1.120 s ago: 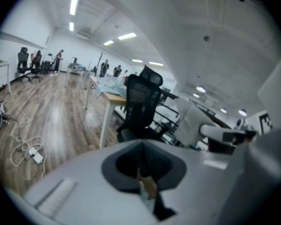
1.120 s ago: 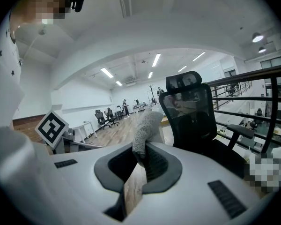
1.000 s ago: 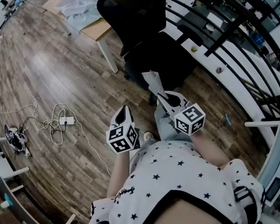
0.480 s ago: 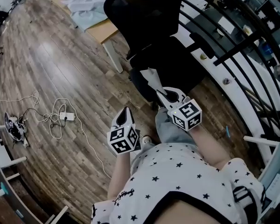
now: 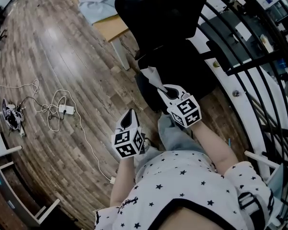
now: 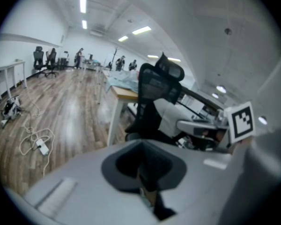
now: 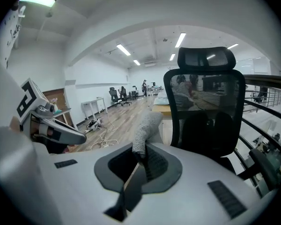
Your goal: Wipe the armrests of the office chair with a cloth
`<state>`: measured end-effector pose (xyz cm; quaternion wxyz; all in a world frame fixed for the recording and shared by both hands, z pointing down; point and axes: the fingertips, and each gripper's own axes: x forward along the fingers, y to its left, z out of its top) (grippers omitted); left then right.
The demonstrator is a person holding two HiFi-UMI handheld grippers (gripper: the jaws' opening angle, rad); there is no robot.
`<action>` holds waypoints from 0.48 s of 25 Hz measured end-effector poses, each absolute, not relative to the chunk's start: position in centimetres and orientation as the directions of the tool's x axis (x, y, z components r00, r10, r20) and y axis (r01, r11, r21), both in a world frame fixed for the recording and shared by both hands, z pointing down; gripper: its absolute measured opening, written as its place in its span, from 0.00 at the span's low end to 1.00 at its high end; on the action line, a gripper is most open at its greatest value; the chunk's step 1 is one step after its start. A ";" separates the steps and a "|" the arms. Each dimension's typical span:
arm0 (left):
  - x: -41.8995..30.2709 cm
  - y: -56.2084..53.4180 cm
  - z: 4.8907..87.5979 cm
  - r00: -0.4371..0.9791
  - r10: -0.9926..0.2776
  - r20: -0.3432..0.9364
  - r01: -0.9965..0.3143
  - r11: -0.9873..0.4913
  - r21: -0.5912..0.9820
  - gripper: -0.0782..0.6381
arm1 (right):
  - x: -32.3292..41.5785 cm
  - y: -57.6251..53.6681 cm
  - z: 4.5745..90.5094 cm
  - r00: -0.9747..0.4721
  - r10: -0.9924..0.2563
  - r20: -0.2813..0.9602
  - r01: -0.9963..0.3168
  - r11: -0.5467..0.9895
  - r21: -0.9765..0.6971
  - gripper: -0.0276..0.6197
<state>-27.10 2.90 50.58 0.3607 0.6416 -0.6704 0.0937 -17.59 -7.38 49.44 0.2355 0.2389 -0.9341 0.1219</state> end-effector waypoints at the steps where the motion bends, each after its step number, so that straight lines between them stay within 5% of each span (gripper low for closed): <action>1: -27.1 2.6 50.7 0.076 -0.790 0.609 -0.928 0.168 0.334 0.11 | -17.9 -7.9 49.9 -0.775 -0.375 0.508 -0.489 0.865 -0.108 0.09; 12: -27.0 0.6 52.7 0.054 -0.757 0.651 -0.914 0.225 0.337 0.11 | -21.3 -12.8 55.2 -0.749 -0.296 0.592 -0.402 0.914 -0.052 0.09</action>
